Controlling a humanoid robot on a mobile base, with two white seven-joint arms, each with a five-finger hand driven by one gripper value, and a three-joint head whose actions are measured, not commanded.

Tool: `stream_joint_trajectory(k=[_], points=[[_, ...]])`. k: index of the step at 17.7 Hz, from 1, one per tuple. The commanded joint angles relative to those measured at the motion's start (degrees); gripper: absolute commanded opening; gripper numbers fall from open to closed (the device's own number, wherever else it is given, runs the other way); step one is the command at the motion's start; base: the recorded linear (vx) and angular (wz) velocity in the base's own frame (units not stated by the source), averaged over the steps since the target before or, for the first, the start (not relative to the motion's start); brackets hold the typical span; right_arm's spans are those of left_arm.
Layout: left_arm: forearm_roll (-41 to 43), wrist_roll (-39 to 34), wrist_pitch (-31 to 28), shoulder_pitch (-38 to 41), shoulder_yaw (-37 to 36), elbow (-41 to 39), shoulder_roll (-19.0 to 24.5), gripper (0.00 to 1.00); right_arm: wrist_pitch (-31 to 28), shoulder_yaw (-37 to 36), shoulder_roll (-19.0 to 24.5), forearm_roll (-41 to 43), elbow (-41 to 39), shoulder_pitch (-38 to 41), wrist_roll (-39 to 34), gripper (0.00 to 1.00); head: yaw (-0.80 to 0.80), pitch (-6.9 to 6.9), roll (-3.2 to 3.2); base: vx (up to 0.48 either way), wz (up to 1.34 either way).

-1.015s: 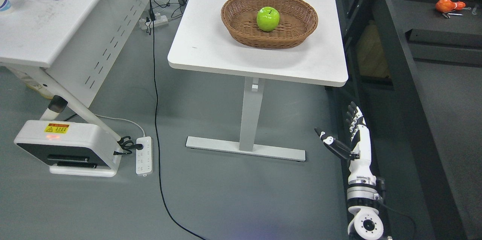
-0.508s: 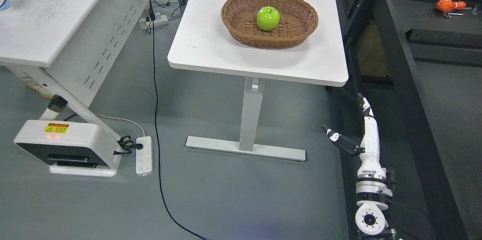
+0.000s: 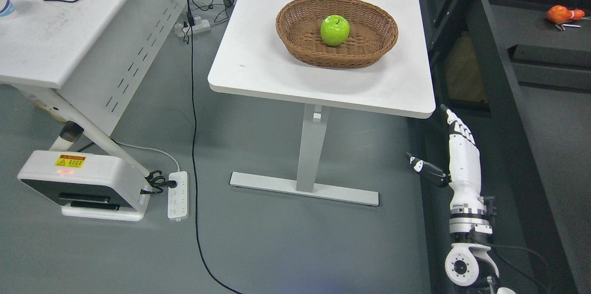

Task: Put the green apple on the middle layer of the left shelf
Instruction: 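Drive toward the table while raising the right hand toward the basket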

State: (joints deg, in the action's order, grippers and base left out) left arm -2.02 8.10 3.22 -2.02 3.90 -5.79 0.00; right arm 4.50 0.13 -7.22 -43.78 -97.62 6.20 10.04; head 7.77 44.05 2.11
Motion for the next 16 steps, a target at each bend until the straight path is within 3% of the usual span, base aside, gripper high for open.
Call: stream_joint_trajectory(k=[1,10,14,16], points=[[0.0,-0.01,0.03,0.0,0.05,-0.01,1.0,1.0,0.94,-0.21,-2.36,0.26,-0.99,-0.13,0.33,1.0,0.0,0.0,0.0,0.153,0.1],[0.0,-0.01,0.03,0.0,0.05,-0.01,1.0,1.0,2.27,-0.31,-2.97,3.61,-0.73,-4.52,-0.9,1.0,0.0,0.0,0.0,0.186,0.1],[0.0,-0.01,0.03,0.0,0.05,0.08,1.0,1.0,1.74,0.83,-3.85,4.57,1.99,-9.7,-11.95,1.0,0.0,0.0,0.0,0.196,0.07],[0.0,-0.01,0.03,0.0,0.05,-0.01,1.0,1.0,1.74,3.37,-3.85,5.8,3.3,-11.2,-12.94,1.0,0.0,0.0,0.0,0.202,0.07]])
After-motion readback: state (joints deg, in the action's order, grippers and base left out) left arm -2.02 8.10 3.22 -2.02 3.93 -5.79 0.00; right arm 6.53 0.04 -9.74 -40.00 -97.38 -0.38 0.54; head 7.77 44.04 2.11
